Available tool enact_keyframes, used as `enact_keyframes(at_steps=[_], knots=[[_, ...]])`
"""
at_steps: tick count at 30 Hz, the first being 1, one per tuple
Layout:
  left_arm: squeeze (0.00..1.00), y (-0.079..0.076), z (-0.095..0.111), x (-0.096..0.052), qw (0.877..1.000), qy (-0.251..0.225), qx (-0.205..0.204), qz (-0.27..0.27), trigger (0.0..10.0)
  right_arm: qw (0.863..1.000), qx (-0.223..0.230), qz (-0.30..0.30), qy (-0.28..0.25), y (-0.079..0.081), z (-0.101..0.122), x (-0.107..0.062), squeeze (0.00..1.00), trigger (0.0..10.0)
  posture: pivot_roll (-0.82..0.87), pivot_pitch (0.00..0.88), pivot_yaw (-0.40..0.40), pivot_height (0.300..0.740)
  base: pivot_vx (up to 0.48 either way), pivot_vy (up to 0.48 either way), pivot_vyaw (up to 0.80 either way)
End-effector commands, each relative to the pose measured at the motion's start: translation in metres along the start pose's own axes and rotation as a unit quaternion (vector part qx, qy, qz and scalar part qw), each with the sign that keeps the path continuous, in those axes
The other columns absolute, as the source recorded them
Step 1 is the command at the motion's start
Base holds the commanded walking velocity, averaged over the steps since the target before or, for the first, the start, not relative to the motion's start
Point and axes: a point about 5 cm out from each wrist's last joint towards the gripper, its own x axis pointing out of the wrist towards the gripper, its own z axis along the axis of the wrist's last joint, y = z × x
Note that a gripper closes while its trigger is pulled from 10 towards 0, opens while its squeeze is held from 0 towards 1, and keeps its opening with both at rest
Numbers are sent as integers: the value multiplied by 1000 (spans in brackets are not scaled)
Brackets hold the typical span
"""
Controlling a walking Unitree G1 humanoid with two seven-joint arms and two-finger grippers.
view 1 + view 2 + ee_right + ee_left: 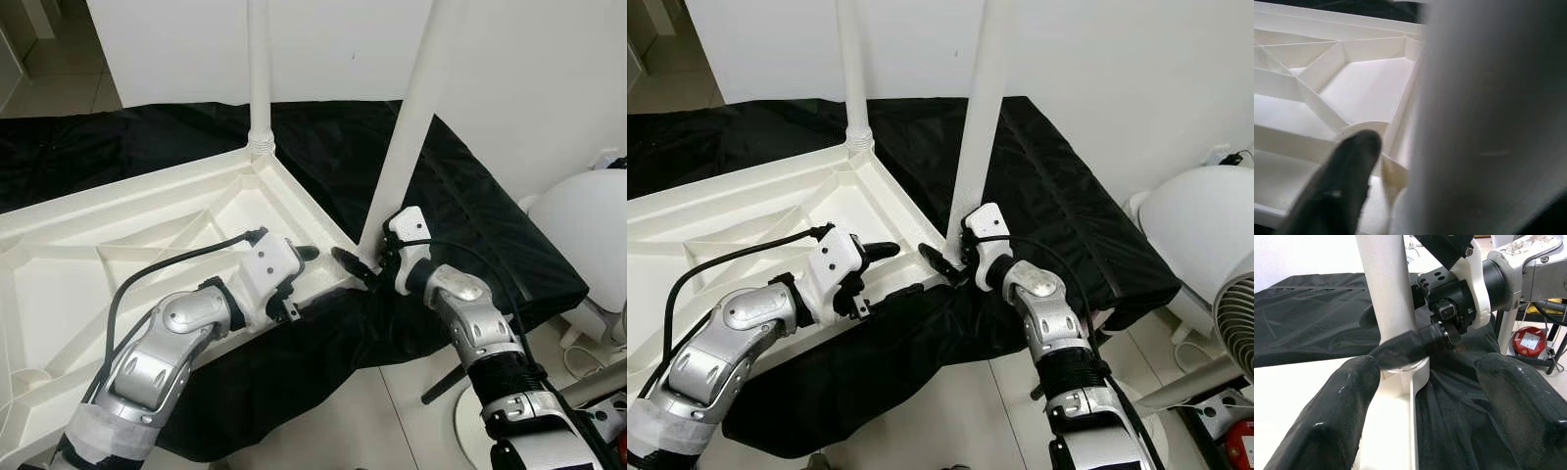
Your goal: Building children table
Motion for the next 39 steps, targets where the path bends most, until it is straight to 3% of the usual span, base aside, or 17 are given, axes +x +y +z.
enact_keyframes(at_steps=[1, 6, 7, 9, 10, 13, 18, 23, 24, 25, 27, 28, 29, 30, 32, 39], knots=[[0, 0, 4, 1, 1000, -6, 1, 0, 10000, 1000, -4, 8, 4, -1, -1, -1, 0, 275, 101, 81, -35, 740, 0, 0, 0], [0, 0, 3, 1, 1000, -5, 1, 3, 10000, 1000, -1, 9, 7, -5, -6, -4, 0, 0, 98, 71, -35, 740, 0, 0, 0], [0, 1, 4, 2, 1000, -6, 1, 4, 10000, 1000, 2, 3, 7, -5, -6, -5, 0, 5255, 95, 68, -34, 740, 0, 0, 0], [0, 1, 4, 2, 1000, -6, 2, 4, 10000, 1000, 4, 0, 6, -5, -6, -5, 0, 5255, 95, 68, -34, 740, 0, 0, 0], [0, 1, 4, 2, 1000, -7, 3, 4, 10000, 1000, 11, -8, 3, -4, -7, -5, 0, 10000, 91, 65, -35, 740, 0, 0, 0], [0, 2, 4, 3, 1000, -7, 4, 4, 10000, 1000, 20, -16, 0, -2, -7, -5, 0, 10000, 91, 65, -35, 740, 0, 0, 0], [0, 3, 3, 3, 1000, -9, 1, 13, 10000, 993, 47, -112, -6, 2, -7, -4, 0, 10000, 86, 73, -51, 740, 0, 0, 0], [0, 1, 3, 1, 1000, -9, -3, 15, 10000, 987, 70, -145, -4, 8, -6, -3, 0, 10000, 86, 87, -55, 740, 0, 0, 0], [0, 0, 2, 0, 1000, -7, -6, 19, 10000, 976, 93, -197, -2, 11, -7, -3, 0, 10000, 86, 87, -55, 740, 0, 0, 0], [0, 0, 2, 0, 1000, -7, -6, 19, 10000, 976, 93, -197, -2, 11, -7, -3, 0, 10000, 86, 87, -55, 740, 0, 0, 0], [0, 0, 2, 0, 1000, -6, -6, 22, 10000, 957, 118, -264, 2, 13, -9, -4, 0, 10000, 88, 90, -59, 740, 0, 0, 0], [0, 0, 2, 0, 1000, -6, -6, 22, 10000, 957, 118, -264, 2, 13, -9, -4, 0, 10000, 88, 90, -59, 740, 0, 0, 0], [0, 0, 2, -1, 1000, -6, -7, 23, 10000, 943, 122, -310, 1, 18, -10, -5, 0, 10000, 91, 95, -63, 740, 0, 0, 0], [0, 0, 2, -1, 1000, -6, -7, 23, 10000, 943, 122, -310, 1, 18, -10, -5, 0, 10000, 91, 95, -63, 740, 0, 0, 0], [0, -1, 2, -2, 1000, -4, -6, 21, 10000, 922, 123, -367, 3, 25, -9, -8, 0, 10000, 110, 97, -77, 740, 0, 0, 0], [0, -2, 0, -4, 1000, -1, -5, 19, 10000, 913, 127, -388, -9, 36, 0, -5, 0, 10000, 103, 80, -74, 740, 0, 0, 0]])
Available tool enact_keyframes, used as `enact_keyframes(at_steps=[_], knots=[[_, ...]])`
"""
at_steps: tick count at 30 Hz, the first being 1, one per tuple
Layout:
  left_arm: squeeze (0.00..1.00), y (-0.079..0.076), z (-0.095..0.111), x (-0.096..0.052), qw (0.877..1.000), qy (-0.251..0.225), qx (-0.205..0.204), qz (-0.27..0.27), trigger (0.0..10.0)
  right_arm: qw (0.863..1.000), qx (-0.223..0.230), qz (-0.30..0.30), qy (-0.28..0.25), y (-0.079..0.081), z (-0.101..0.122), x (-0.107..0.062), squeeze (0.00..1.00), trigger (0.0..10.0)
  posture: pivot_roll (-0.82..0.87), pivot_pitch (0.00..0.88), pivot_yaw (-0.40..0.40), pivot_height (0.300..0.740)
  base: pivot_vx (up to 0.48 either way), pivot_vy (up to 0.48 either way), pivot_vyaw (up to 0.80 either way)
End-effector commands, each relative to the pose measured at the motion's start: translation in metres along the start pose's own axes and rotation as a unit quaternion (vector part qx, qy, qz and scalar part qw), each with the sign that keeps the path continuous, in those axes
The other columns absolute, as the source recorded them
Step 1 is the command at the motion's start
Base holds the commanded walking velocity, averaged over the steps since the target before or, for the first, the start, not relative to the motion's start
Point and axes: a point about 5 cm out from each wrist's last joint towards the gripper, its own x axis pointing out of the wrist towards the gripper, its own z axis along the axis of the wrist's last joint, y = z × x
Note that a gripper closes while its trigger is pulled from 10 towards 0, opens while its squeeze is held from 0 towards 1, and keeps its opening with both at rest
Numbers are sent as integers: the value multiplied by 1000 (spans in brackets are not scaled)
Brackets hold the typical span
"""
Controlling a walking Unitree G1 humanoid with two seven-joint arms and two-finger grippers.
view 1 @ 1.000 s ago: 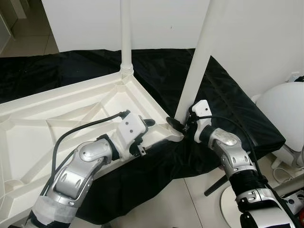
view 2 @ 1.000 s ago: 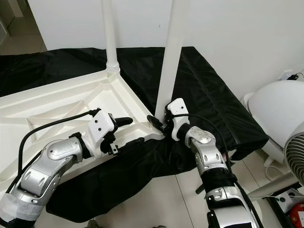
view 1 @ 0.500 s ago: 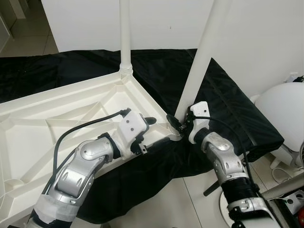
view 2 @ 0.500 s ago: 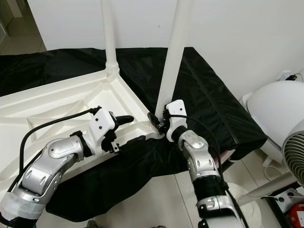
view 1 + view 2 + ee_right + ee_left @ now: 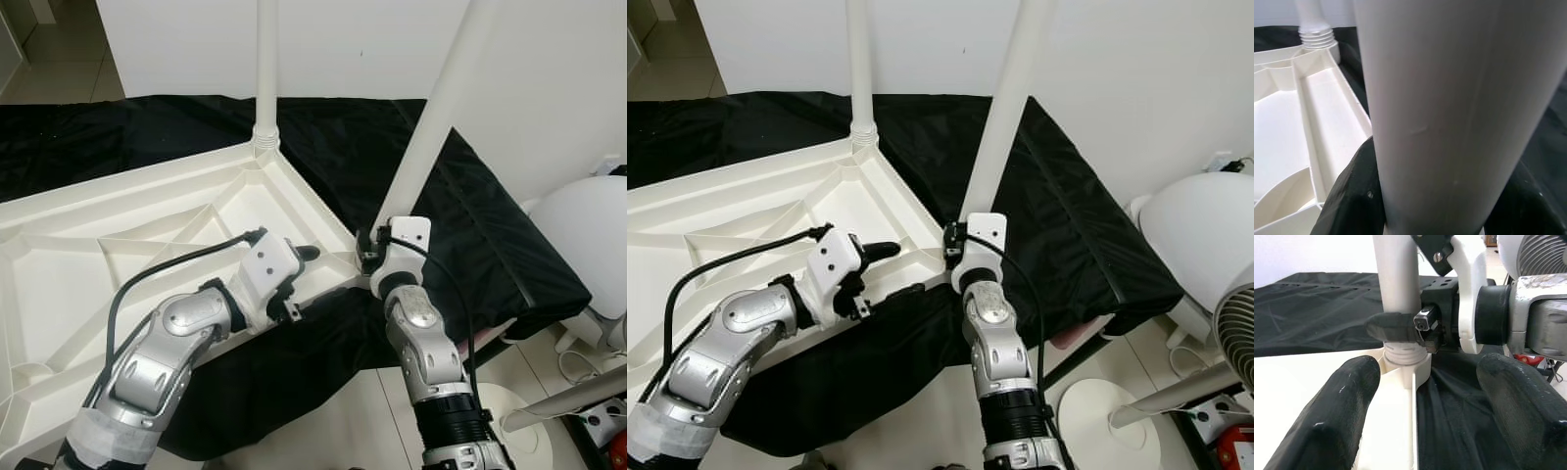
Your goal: Building children table
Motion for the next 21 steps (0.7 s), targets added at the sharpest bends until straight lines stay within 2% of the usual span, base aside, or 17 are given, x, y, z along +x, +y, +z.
enact_keyframes(at_steps=[1, 5, 6, 7, 8, 12, 16, 18, 20, 21], knots=[[0, 0, 0, -1, 1000, 1, 1, 14, 10000, 1000, 1, -27, 12, -9, -4, -3, 0, 10000, 103, 80, -74, 740, 0, 0, 0], [0, 0, 0, -1, 1000, 0, 1, 14, 10000, 1000, 6, -24, 10, -9, -3, -4, 0, 10000, 105, 80, -75, 740, 0, 0, 0], [0, 0, 1, 0, 1000, -1, 1, 14, 10000, 999, 13, -28, 10, -10, -3, -4, 655, 10000, 105, 80, -75, 740, 0, 0, 0], [0, 0, 1, 0, 1000, -1, 1, 14, 10000, 999, 13, -28, 10, -10, -3, -4, 655, 10000, 105, 80, -75, 740, 0, 0, 0], [0, 0, 0, -1, 1000, 1, 1, 16, 10000, 1000, 19, -15, 1, -11, -1, -6, 1000, 10000, 106, 89, -77, 740, 0, 0, 0], [0, -1, 0, -2, 1000, 1, -2, 22, 10000, 1000, 23, 8, -10, -11, 3, -8, 1000, 10000, 102, 89, -79, 740, 0, 0, 0], [0, -1, 0, -2, 1000, 2, -3, 22, 10000, 1000, 3, 26, -16, -19, 7, -8, 1000, 10000, 94, 90, -70, 740, 0, 0, 0], [0, 0, -1, -1, 1000, 3, -3, 20, 10000, 999, 4, 51, -10, -23, 7, -6, 1000, 10000, 93, 92, -67, 740, 0, 0, 0], [0, -1, 0, -1, 1000, 3, -2, 14, 10000, 995, 7, 101, -10, -24, 9, -6, 1000, 10000, 90, 95, -61, 740, 0, 0, 0], [0, -1, 0, -1, 1000, 3, -2, 14, 10000, 995, 7, 101, -10, -24, 9, -6, 1000, 10000, 90, 95, -61, 740, 0, 0, 0]])
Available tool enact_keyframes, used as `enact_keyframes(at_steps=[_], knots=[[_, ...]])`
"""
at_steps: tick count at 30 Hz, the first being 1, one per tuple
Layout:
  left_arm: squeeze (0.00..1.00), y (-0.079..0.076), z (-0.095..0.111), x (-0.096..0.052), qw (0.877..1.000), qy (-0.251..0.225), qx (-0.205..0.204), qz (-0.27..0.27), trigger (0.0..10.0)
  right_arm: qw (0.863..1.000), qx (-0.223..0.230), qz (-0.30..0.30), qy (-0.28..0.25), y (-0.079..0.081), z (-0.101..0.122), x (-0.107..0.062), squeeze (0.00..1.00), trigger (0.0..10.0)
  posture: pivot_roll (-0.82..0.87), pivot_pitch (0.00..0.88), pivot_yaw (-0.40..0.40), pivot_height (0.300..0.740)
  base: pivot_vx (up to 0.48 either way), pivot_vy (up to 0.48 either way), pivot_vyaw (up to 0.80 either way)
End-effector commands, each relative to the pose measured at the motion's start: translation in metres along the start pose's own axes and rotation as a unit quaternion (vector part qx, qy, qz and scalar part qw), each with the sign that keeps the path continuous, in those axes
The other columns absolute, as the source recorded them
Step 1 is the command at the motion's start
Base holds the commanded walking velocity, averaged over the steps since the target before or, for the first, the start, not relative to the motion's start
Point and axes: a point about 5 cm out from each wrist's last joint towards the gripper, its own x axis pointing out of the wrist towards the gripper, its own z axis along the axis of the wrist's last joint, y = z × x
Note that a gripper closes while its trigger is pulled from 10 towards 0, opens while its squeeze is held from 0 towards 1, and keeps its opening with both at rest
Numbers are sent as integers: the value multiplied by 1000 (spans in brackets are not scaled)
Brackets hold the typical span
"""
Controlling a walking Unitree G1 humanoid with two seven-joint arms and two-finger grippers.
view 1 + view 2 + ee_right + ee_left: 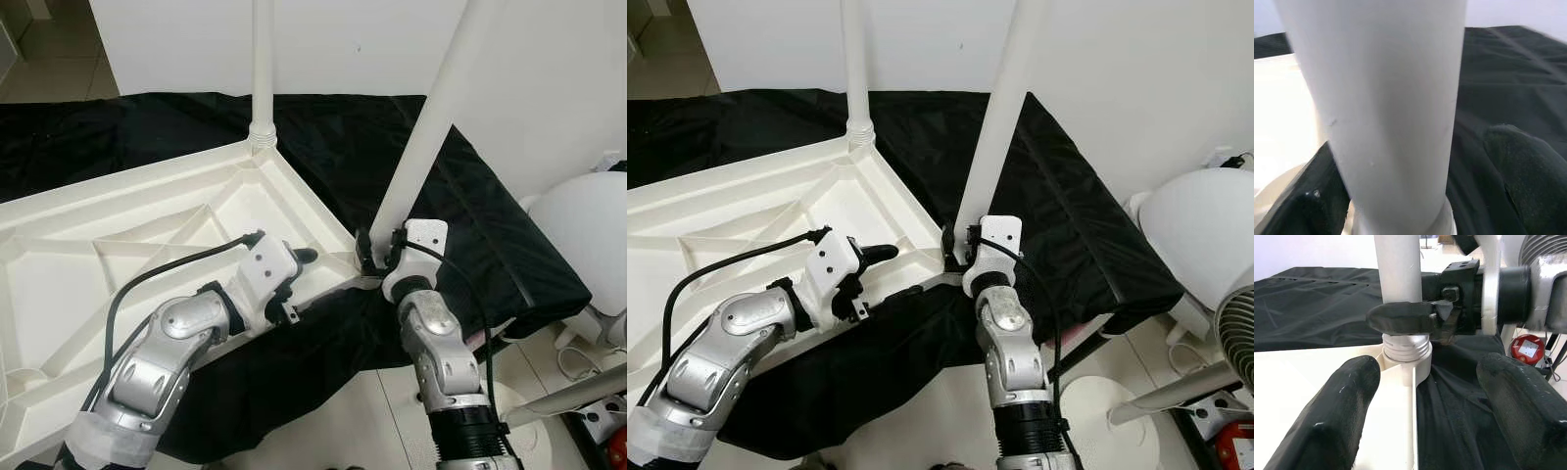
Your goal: Building children table
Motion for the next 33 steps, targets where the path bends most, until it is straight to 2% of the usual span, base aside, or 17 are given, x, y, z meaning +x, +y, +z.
enact_keyframes(at_steps=[1, 2, 3, 5, 6, 7, 10, 16, 18, 25, 28, 32, 33], knots=[[0, 0, 2, 0, 1000, 1, 2, 12, 10000, 1000, 8, 10, -2, 0, 2, 0, 1000, 10000, 90, 95, -61, 740, 0, 0, 0], [0, 0, 2, 0, 1000, 2, 3, 9, 10000, 998, -9, 62, -9, -1, 6, 0, 0, 10000, 89, 97, -53, 740, 0, 0, 0], [0, 1, 2, 0, 1000, 2, 3, 9, 10000, 996, -23, 81, -15, -3, 7, 1, 0, 10000, 89, 97, -53, 740, 0, 0, 0], [0, 1, 2, 0, 1000, 2, 3, 9, 10000, 996, -23, 81, -15, -3, 7, 1, 0, 10000, 89, 97, -53, 740, 0, 0, 0], [0, 2, 2, 0, 1000, 3, 4, 9, 10000, 991, -54, 122, -13, -7, 7, 5, 0, 10000, 89, 97, -47, 740, 0, 0, 0], [0, 2, 2, 0, 1000, 3, 4, 9, 10000, 991, -54, 122, -13, -7, 7, 5, 0, 10000, 89, 97, -47, 740, 0, 0, 0], [0, 3, 3, -1, 1000, 3, 5, 10, 10000, 982, -81, 172, -9, -15, 9, 11, 0, 10000, 94, 99, -45, 740, 0, 0, 0], [0, 4, 4, -1, 1000, 3, 5, 10, 10000, 974, -100, 203, 4, -20, 7, 18, 0, 10000, 100, 102, -44, 740, 0, 0, 0], [0, 5, 5, -1, 1000, 2, 7, 11, 10000, 965, -113, 234, 18, -22, 5, 23, 0, 10000, 104, 102, -49, 740, 0, 0, 0], [0, 4, 5, -1, 1000, 3, 9, 13, 10000, 955, -106, 275, 30, -21, 1, 25, 0, 10000, 119, 100, -56, 740, 0, 0, 0], [0, 4, 6, -1, 1000, 0, 11, 16, 10000, 944, -108, 311, 32, -15, -3, 29, 0, 10000, 124, 94, -61, 740, 0, 0, 0], [0, 5, 7, -1, 1000, -1, 11, 18, 10000, 941, -109, 318, 31, -14, -4, 30, 0, 10000, 128, 96, -65, 740, 0, 0, 0], [0, 5, 7, -1, 1000, -2, 11, 19, 10000, 939, -108, 324, 31, -14, -5, 31, 0, 6118, 128, 97, -63, 740, 0, 0, 0]])
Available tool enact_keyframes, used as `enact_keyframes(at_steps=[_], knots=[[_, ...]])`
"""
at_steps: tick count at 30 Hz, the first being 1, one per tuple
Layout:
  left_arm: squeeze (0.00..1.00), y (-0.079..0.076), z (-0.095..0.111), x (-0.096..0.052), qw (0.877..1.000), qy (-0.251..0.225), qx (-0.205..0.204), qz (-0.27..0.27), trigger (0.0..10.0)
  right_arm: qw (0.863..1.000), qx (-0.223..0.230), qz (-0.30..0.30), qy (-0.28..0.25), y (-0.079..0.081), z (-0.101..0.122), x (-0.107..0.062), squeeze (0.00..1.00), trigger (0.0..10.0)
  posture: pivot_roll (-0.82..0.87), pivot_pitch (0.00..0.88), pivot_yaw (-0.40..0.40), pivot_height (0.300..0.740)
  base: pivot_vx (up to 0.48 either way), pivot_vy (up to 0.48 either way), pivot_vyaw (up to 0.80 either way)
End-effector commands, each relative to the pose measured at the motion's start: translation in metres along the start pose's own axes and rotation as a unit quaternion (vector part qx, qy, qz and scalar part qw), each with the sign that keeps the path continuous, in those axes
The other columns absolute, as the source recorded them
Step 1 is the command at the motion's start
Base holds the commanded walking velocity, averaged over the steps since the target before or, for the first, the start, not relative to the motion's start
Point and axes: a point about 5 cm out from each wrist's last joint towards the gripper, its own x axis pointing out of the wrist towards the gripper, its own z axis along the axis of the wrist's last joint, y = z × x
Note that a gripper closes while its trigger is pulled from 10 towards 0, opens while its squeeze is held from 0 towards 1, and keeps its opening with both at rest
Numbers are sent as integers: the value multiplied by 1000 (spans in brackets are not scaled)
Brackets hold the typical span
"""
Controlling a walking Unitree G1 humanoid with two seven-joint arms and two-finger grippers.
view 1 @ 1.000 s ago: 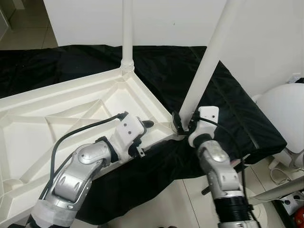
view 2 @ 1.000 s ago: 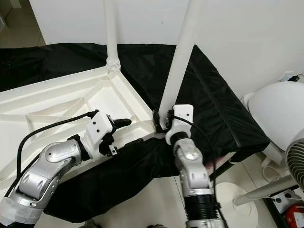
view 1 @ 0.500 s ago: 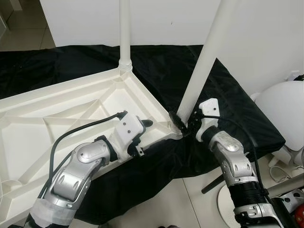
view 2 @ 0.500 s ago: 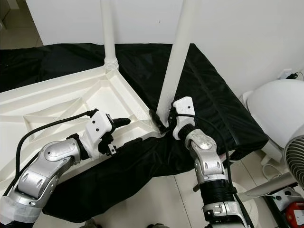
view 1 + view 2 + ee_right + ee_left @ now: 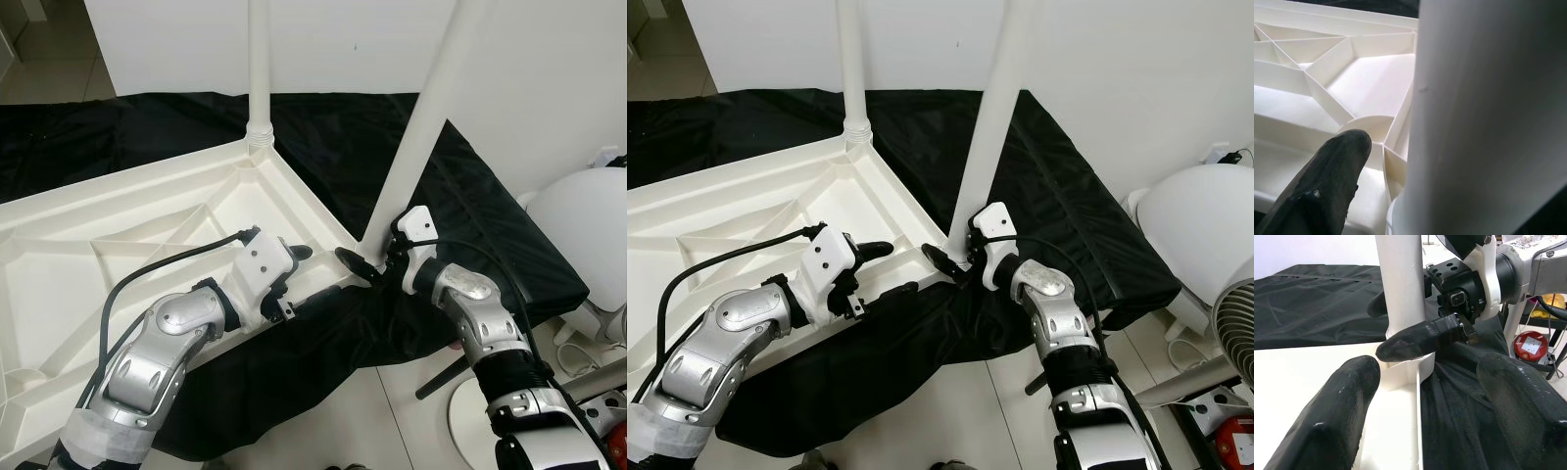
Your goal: Building children table
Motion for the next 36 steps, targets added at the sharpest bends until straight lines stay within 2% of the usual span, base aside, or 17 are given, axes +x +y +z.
enact_keyframes(at_steps=[1, 2, 14, 15, 19, 21, 22, 26, 28, 29, 30, 31, 32, 36], knots=[[0, 0, 6, 1, 1000, -6, 8, 13, 10000, 1000, 2, 12, 0, 2, -2, 2, 0, 6118, 128, 97, -63, 740, 0, 0, 0], [0, 1, 6, 1, 1000, -7, 8, 14, 10000, 1000, 2, 18, 0, 1, -3, 2, 0, 0, 130, 100, -66, 740, 0, 0, 0], [0, 3, 7, 1, 1000, -7, 9, 17, 10000, 1000, 7, 10, 5, -2, -9, -3, 0, 0, 125, 100, -65, 740, 0, 0, 0], [0, 3, 7, 1, 1000, -7, 9, 17, 10000, 1000, 10, 1, 6, -3, -10, -4, 0, 10000, 124, 101, -66, 740, 0, 0, 0], [0, 2, 6, 1, 1000, -7, 8, 18, 10000, 999, 29, -43, 10, -4, -14, -5, 0, 10000, 126, 102, -77, 740, 0, 0, 0], [0, 1, 6, 0, 1000, -6, 7, 19, 10000, 995, 53, -89, 11, -5, -16, -3, 0, 10000, 127, 102, -79, 740, 0, 0, 0], [0, 1, 6, 0, 1000, -6, 7, 19, 10000, 995, 53, -89, 11, -5, -16, -3, 0, 10000, 127, 102, -79, 740, 0, 0, 0], [0, 0, 5, -1, 1000, -6, 5, 20, 10000, 982, 79, -171, 4, 2, -14, 4, 0, 10000, 130, 97, -84, 740, 0, 0, 0], [0, 0, 5, -1, 1000, -6, 5, 20, 10000, 981, 82, -178, 3, 3, -13, 4, 0, 10000, 130, 97, -84, 740, 0, 0, 0], [0, 0, 5, -1, 1000, -5, 5, 20, 10000, 973, 98, -209, -1, 6, -12, 7, 0, 10000, 131, 93, -83, 740, 0, 0, 0], [0, 0, 5, -1, 1000, -5, 5, 20, 10000, 973, 98, -209, -1, 6, -12, 7, 0, 10000, 131, 93, -83, 740, 0, 0, 0], [0, 0, 4, -1, 1000, -5, 6, 19, 10000, 964, 106, -244, -3, 11, -11, 10, 0, 10000, 131, 90, -84, 740, 0, 0, 0], [0, 0, 4, 0, 1000, -5, 6, 18, 10000, 946, 119, -300, -3, 21, -9, 15, 0, 10000, 132, 85, -85, 740, 0, 0, 0], [0, 0, 4, 0, 1000, -5, 7, 18, 10000, 944, 120, -309, -3, 23, -8, 16, 0, 10000, 132, 85, -85, 740, 0, 0, 0]])
